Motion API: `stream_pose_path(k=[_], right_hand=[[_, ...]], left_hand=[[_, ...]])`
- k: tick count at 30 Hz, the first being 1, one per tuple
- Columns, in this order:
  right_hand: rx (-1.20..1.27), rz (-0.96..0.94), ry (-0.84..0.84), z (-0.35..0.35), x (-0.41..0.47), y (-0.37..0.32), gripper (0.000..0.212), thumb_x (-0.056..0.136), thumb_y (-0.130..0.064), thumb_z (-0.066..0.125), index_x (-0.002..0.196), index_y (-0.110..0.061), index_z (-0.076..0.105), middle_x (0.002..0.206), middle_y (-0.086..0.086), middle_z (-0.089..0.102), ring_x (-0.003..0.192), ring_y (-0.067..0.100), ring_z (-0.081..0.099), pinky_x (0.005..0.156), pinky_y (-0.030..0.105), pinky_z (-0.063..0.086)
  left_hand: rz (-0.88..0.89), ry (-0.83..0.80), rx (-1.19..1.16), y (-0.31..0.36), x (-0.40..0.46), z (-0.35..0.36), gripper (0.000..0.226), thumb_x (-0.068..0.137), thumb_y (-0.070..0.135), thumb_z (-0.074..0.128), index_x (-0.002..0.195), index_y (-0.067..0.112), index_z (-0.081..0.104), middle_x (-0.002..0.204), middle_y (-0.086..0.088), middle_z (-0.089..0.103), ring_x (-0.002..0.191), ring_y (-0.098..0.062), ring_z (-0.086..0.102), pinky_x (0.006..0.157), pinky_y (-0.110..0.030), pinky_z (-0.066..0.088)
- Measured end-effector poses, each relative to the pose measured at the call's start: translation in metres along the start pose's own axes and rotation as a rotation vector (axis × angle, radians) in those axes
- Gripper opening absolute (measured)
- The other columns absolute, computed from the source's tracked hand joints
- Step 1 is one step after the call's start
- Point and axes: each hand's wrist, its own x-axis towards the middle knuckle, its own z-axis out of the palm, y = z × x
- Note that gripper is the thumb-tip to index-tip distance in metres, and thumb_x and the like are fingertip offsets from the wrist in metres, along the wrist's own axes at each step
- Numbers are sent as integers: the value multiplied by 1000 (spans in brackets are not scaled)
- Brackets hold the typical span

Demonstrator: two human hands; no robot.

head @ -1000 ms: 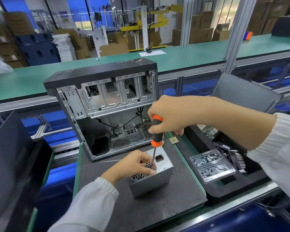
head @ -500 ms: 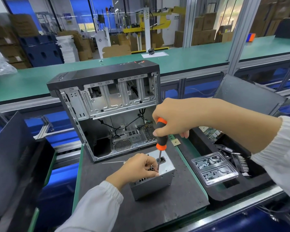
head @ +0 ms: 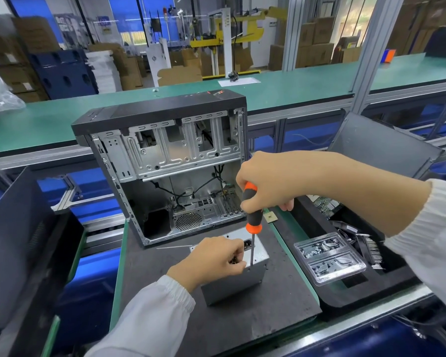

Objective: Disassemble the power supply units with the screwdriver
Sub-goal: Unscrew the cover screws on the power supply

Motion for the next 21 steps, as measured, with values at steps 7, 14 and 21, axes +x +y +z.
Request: stream_pose_path(k=[7, 14, 21], right_hand=[[40, -26, 77, 2, 6, -1, 30, 88, -38, 55, 85, -9, 54, 52, 7, 65, 40, 15, 64, 47, 26, 54], [60, -82, 123, 7, 16, -16, 32, 89, -42, 56, 83, -10, 54, 60, 4, 62, 39, 14, 63, 41, 20, 45], [84, -170, 136, 21, 28, -34, 31, 86, -42, 58, 79, -12, 51, 66, 7, 66, 44, 16, 64, 41, 19, 37]], left_hand=[[-86, 1, -331, -12, -6, -10, 16, 94, 30, 57, 82, 22, 50, 57, 12, 43, 52, -4, 38, 55, -22, 33], [-331, 177, -1296, -33, -26, -15, 18, 102, 14, 45, 85, 10, 42, 58, 3, 41, 49, -10, 31, 44, -18, 26], [-547, 356, -1846, -45, -48, -9, 22, 93, -4, 47, 75, 10, 45, 71, -15, 58, 45, -9, 34, 39, -17, 28]])
